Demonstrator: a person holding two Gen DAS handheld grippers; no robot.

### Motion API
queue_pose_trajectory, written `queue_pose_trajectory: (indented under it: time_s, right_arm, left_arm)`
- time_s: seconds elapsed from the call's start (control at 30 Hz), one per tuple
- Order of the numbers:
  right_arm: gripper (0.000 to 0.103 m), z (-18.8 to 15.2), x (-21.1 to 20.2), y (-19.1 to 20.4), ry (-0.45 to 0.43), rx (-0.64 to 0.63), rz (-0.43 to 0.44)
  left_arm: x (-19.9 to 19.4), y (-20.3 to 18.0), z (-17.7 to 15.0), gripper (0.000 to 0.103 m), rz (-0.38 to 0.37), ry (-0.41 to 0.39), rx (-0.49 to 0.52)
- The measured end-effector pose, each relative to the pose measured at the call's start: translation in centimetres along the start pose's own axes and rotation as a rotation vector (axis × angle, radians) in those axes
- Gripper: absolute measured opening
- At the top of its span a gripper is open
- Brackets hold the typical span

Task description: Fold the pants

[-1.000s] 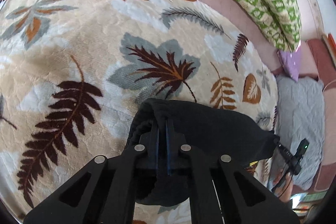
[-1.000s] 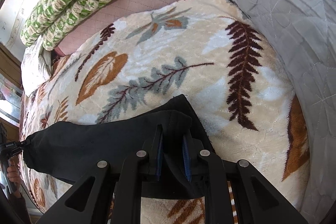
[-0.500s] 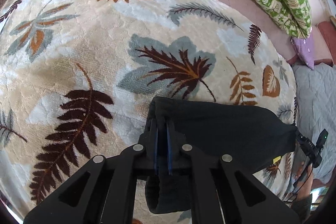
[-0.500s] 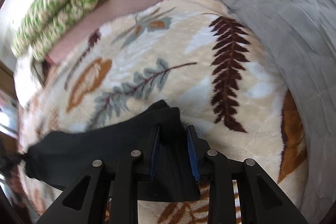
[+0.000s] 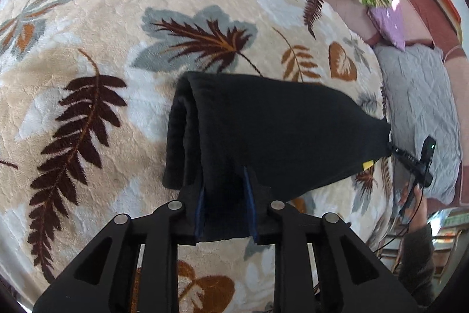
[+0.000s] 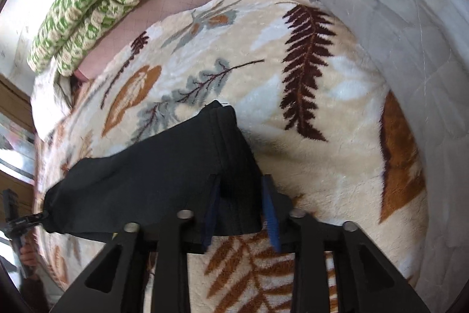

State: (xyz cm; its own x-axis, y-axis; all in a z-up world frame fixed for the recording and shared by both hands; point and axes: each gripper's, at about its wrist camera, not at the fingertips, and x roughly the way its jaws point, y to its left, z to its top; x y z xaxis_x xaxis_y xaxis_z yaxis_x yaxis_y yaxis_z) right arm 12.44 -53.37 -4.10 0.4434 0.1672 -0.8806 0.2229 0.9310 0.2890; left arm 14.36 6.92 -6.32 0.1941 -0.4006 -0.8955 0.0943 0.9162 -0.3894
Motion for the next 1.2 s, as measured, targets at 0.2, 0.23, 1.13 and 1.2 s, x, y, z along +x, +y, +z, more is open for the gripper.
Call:
queue_pose_trajectory:
  time_s: [0.2, 0.23, 1.13, 1.2]
  right_arm:
    - [0.004, 1.0, -1.8, 0.1, -0.069, -0.008, 0.003]
    - [0.004, 1.0, -1.4, 0.0, -0.056, -0.006, -0.007]
    - [0.032, 2.9, -1.6, 16.4, 0.003, -0.308, 0.228]
    - [0.033, 3.1, 0.8, 20.3, 0.061, -0.381, 0.265]
  left_arm:
    - [1.0, -1.0, -0.9, 0.019, 0.155, 0.006, 0.082]
    - [1.1, -1.1, -1.0, 0.019, 0.178, 0.001, 0.1]
    - [-4.1, 0.1, 1.9, 0.036, 0.131, -0.062, 0.04]
    - [-3.7, -1.9, 3.5, 0.036, 0.037, -0.055, 0.061]
